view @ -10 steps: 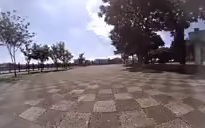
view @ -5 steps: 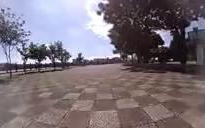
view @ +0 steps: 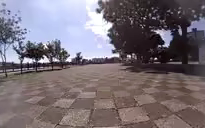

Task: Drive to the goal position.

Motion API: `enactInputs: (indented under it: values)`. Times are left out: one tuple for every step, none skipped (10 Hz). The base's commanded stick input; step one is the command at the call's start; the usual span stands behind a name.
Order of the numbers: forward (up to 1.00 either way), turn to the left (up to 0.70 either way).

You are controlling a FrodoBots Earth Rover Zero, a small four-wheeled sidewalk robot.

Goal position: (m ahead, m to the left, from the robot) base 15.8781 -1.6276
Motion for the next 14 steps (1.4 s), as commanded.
enactInputs:
  values:
    - [0.70,0.00]
    - [0.70,0.00]
    - [0.70,0.00]
    - [0.70,0.00]
    - [0.70,0.00]
    - [0.70,0.00]
    - [0.70,0.00]
    - [0.70,0.00]
    - [0.70,0.00]
    - [0.70,0.00]
    - [0.70,0.00]
    - [0.70,0.00]
    - [0.70,0.00]
    - [0.70,0.00]
